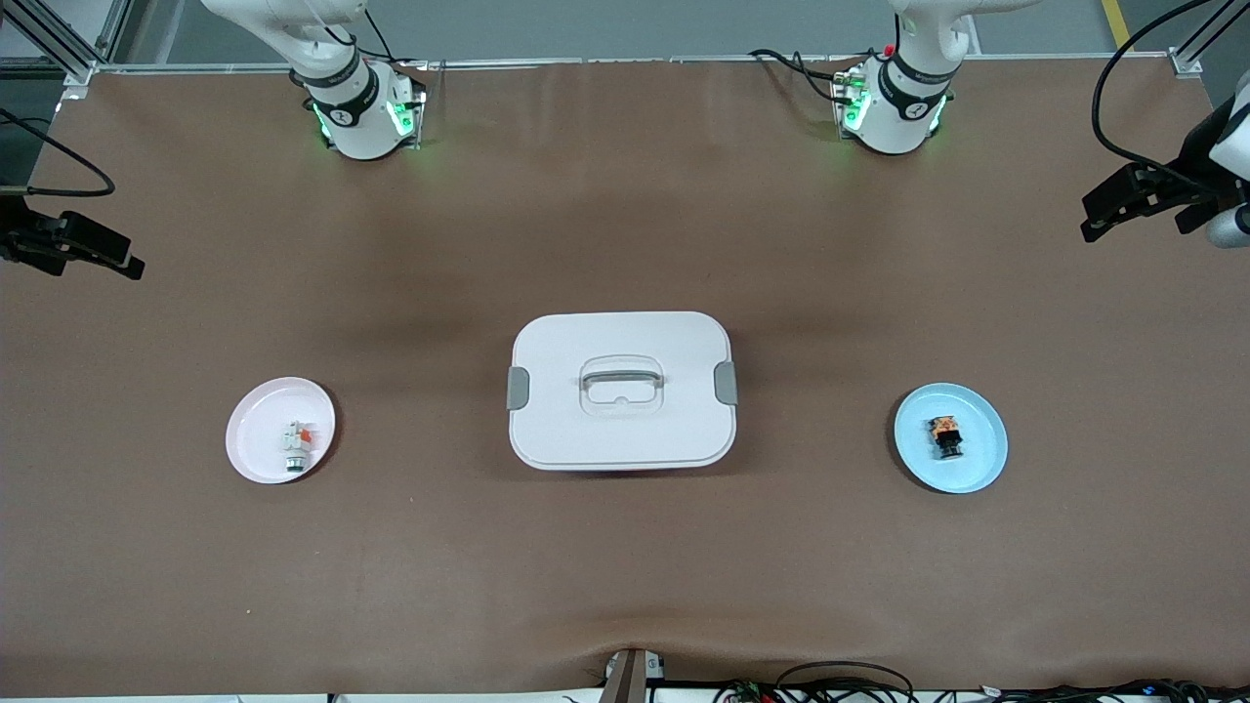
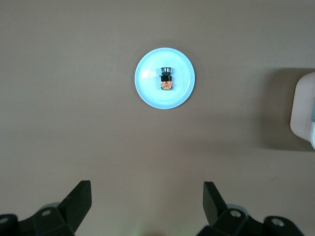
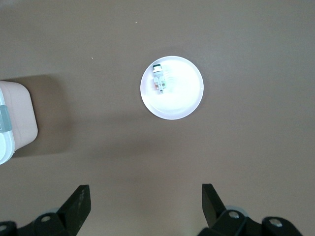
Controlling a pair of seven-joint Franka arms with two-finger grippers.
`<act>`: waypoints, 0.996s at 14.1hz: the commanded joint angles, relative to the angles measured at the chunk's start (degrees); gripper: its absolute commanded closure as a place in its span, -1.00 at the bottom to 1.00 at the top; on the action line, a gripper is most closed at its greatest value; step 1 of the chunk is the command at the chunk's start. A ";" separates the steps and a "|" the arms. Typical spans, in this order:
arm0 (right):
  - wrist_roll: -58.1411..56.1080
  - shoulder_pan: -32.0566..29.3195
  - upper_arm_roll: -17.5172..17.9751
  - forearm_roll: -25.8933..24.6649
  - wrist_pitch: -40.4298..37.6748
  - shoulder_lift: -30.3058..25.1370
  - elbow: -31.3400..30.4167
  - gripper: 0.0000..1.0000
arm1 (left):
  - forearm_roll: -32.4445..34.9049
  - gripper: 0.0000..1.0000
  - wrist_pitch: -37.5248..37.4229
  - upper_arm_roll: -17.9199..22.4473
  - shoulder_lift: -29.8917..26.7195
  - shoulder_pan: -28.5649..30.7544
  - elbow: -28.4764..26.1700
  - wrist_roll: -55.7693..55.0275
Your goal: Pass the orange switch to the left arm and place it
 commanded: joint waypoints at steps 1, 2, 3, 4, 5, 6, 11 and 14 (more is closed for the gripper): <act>0.71 -0.50 0.88 0.00 0.37 -1.39 -1.25 -1.00 | -1.05 -1.00 -1.62 5.16 -1.42 -5.45 -0.94 0.40; 0.71 -0.15 0.88 -0.61 0.37 -1.39 -1.16 -1.00 | -1.14 -1.00 -1.98 5.18 -1.51 -5.38 -0.85 0.31; 0.53 0.03 0.88 -1.57 0.37 -1.48 -1.07 -1.00 | -1.14 -1.00 -1.98 5.09 -1.60 -5.38 -0.77 0.83; 0.36 0.12 0.96 -2.28 0.55 -1.48 -1.07 -1.00 | -1.14 -1.00 -1.98 4.83 -1.42 -5.46 -0.68 0.92; 0.36 0.29 0.96 -3.24 0.90 -1.57 -0.90 -1.00 | -1.14 -1.00 -1.98 4.83 -1.25 -5.72 -0.59 0.93; 0.36 0.47 0.96 -3.51 1.16 -1.66 -0.98 -1.00 | -1.14 -1.00 -1.98 4.48 -1.07 -6.08 -0.33 1.01; 1.41 0.73 0.96 -3.51 1.86 -1.74 -0.98 -1.00 | -1.14 -1.00 -2.07 3.95 -0.02 -6.17 2.22 0.66; 3.52 0.91 0.96 -3.51 1.95 -1.92 -0.90 -1.00 | -1.14 -1.00 -2.07 3.86 0.51 -6.34 2.14 1.01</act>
